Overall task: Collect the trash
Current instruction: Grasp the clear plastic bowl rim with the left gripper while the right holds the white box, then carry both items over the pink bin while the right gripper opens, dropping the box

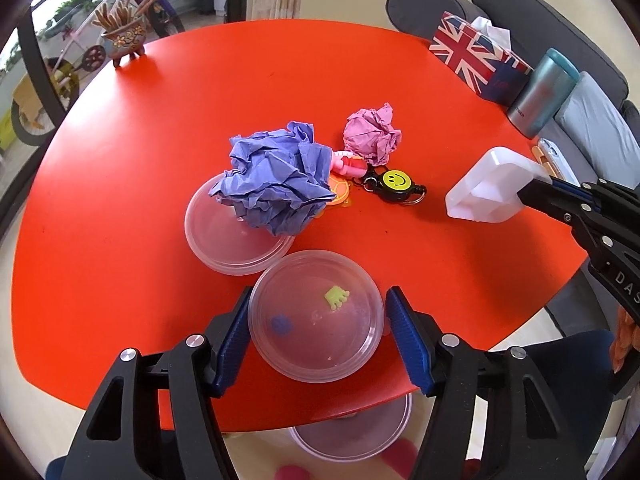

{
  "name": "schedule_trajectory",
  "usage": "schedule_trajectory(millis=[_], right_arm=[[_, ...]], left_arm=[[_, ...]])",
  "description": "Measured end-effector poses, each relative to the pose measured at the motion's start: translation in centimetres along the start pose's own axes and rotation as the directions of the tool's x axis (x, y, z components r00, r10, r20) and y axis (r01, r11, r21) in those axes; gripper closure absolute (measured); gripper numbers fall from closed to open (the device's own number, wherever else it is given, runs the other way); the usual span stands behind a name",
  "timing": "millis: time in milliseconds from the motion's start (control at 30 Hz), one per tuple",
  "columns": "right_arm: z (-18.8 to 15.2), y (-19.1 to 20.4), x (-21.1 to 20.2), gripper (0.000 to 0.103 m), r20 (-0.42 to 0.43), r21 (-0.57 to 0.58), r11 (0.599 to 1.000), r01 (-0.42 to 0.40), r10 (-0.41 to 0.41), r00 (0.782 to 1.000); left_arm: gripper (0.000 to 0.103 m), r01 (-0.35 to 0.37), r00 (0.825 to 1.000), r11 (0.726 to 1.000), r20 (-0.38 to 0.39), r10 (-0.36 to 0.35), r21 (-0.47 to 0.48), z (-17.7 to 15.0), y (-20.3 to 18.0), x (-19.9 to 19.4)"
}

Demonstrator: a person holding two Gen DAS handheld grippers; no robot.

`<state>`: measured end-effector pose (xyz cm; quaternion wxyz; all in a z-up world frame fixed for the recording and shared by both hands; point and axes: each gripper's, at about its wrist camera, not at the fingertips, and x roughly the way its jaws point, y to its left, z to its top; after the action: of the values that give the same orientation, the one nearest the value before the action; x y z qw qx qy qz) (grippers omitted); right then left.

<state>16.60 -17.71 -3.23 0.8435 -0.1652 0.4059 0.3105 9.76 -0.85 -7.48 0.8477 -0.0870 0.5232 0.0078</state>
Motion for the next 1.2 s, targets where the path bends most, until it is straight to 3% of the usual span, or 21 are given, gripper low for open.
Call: schedule_trajectory(millis=[700,1200], right_arm=[[-0.8,1.8,-2.0,0.097,0.019,0.014,1.0,-0.018,0.018,1.0],[-5.3,4.5,-7.4,0.097,0.069,0.0,0.996,-0.087,0.087,0.994]], left_arm=[[0.04,0.034,0.983,0.985,0.172,-0.064,0.169,-1.9,-0.4,-5.6],[0.04,0.05,0.97,0.967,0.219,-0.106,0.249,-5.6,-0.8,-9.3]])
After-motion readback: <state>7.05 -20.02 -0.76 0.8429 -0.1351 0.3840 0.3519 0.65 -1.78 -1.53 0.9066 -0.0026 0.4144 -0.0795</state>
